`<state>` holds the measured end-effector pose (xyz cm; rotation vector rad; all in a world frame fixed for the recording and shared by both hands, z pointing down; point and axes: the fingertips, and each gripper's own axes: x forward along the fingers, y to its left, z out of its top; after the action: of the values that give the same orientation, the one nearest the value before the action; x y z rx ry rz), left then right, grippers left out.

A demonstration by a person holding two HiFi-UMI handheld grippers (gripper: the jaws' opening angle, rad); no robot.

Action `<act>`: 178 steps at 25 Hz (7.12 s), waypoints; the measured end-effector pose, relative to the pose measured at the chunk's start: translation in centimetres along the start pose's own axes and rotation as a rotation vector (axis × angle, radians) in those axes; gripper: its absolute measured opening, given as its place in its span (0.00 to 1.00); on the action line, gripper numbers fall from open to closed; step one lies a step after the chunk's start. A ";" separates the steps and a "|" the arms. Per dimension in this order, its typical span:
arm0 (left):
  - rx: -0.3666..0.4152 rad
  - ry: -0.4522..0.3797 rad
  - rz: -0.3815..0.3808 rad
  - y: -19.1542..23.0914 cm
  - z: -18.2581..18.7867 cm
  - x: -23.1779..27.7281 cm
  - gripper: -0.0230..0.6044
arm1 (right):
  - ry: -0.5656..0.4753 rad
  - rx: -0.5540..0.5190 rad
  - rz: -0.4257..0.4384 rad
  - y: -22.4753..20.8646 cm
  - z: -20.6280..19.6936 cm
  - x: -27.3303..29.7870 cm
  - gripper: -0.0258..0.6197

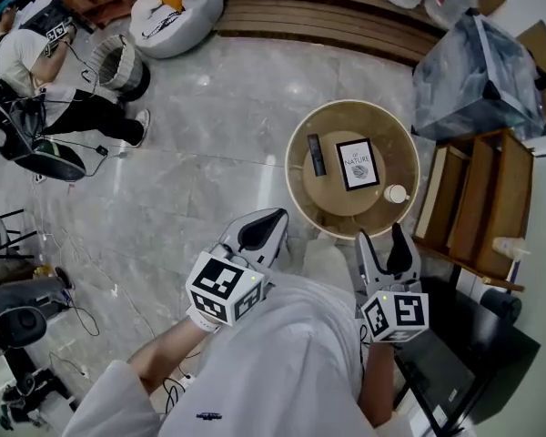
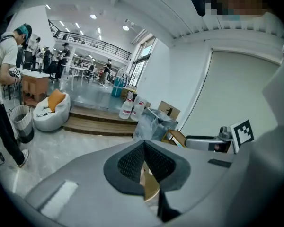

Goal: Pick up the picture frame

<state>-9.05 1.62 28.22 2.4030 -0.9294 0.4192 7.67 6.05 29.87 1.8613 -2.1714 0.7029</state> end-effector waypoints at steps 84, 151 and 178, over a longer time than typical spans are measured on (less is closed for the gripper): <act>-0.175 0.372 0.198 13.6 -29.7 44.7 0.02 | 0.877 -0.004 0.049 -34.4 -37.6 42.7 0.14; 0.000 -0.184 0.104 -0.6 8.0 2.7 0.02 | -0.168 -0.090 -0.289 -9.4 8.5 -3.3 0.13; 0.081 -0.170 0.074 -2.0 8.3 3.4 0.02 | -0.259 -0.088 -0.363 -8.8 9.6 -6.9 0.13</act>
<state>-4.41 -3.71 22.27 2.5141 -1.0977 0.2873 18.98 6.73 20.49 2.3175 -1.8784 0.3036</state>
